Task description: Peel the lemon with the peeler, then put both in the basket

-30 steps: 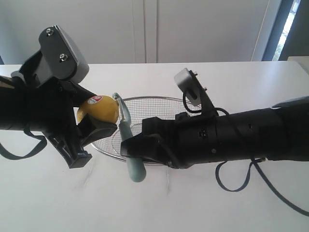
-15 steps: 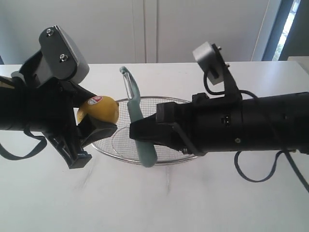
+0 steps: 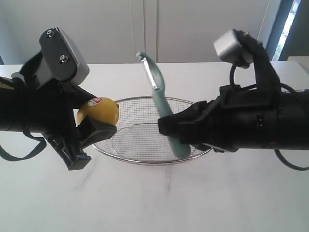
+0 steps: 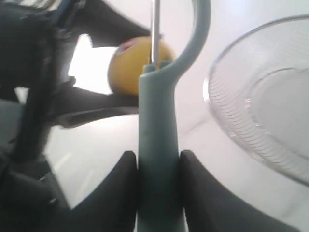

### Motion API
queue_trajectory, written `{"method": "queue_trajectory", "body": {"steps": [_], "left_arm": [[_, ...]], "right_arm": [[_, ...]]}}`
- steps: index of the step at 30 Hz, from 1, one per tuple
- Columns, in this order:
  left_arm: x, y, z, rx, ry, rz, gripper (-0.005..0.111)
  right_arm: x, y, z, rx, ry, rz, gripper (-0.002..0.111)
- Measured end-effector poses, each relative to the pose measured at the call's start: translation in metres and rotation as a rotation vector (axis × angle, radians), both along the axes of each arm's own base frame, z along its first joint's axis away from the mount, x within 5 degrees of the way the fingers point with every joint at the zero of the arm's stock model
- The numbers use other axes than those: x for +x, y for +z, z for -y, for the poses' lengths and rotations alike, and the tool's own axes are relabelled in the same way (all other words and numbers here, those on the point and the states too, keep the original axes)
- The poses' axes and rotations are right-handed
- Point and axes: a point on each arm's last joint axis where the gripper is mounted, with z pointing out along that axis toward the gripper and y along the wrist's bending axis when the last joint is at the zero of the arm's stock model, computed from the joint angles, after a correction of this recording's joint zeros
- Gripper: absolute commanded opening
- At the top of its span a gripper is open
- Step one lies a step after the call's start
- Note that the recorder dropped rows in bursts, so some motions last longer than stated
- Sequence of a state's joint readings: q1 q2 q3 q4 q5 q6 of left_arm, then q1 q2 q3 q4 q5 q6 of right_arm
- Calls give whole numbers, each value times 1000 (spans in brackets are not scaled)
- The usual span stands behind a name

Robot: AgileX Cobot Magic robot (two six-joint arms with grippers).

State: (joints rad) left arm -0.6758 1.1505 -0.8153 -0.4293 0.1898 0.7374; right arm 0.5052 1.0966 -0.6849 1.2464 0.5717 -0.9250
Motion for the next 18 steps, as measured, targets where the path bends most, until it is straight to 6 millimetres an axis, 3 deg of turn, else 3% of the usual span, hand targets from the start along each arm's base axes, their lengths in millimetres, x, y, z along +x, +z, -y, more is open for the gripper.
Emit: {"method": "queue_trajectory", "body": {"steps": [5,11,15,18], "left_arm": [[0,0,0,0,0,0,0],[-1,-1,0,4,-4,-7,0],[-1,-1,0,5,-5,-8,0],[-1,-1,0,5,-5,-8,0]], "right_arm": [[18,-11,6,-93,-137,29,0],[41,-63,-7,-215,-107,-152,0],[40,-91,-23,-171,14,-342,0],[42,-99,-33,-68,51,-427,0]]}}
